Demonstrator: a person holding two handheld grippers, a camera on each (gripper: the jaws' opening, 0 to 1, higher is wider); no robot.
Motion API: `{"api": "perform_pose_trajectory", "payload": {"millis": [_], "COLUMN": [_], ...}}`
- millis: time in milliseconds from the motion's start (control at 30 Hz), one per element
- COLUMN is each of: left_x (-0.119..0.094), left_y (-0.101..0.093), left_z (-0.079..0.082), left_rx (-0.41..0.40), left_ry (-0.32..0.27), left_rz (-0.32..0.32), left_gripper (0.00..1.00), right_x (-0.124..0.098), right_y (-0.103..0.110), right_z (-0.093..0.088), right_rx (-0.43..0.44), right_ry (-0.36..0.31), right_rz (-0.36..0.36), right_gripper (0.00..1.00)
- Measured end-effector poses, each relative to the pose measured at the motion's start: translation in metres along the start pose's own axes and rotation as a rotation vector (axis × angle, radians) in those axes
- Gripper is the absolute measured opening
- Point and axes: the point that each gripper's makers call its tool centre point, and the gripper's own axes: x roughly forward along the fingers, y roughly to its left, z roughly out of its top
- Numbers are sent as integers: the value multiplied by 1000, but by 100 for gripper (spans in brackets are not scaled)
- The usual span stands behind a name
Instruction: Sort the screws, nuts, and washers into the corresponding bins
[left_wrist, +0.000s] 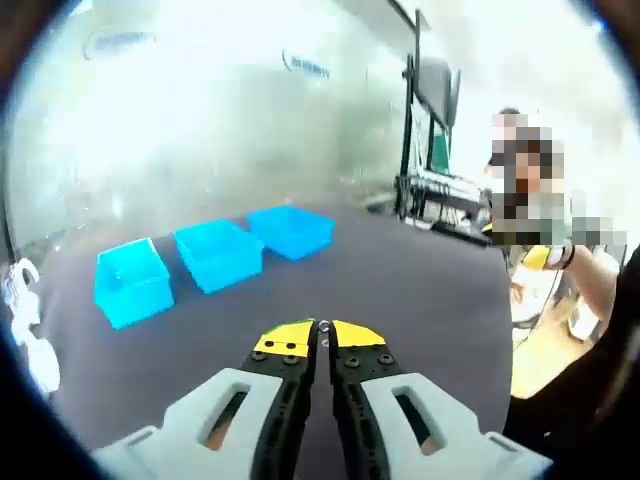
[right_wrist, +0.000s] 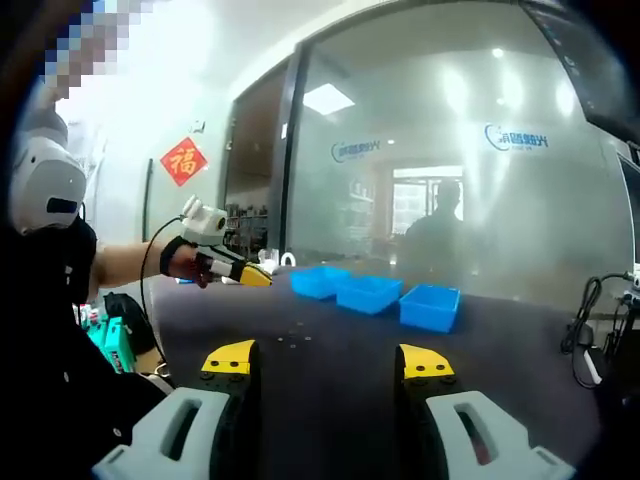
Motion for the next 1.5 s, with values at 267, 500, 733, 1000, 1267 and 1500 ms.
{"api": "perform_pose_trajectory", "payload": {"millis": [267,500,733,1000,1267,1500], "left_x": [-19,-28,-20,-5,9,27], "left_y": [4,36,87,129,178,210], "left_z": [12,22,8,18,34,50], "left_rx": [-8,-19,-36,-15,-5,22], "left_ry": [-117,-198,-192,-197,-200,-202], "left_rz": [78,208,306,367,438,506], "left_gripper": [5,5,5,5,5,5], "right_x": [-1,-2,-3,-2,-2,1], "right_y": [0,-3,-1,0,1,6], "right_z": [6,7,5,3,2,3], "right_rx": [-3,3,9,13,14,11], "right_ry": [-17,-28,-31,-29,-22,-14], "right_rz": [-7,-17,-12,-11,-10,-1], "right_gripper": [49,49,49,49,49,49]}}
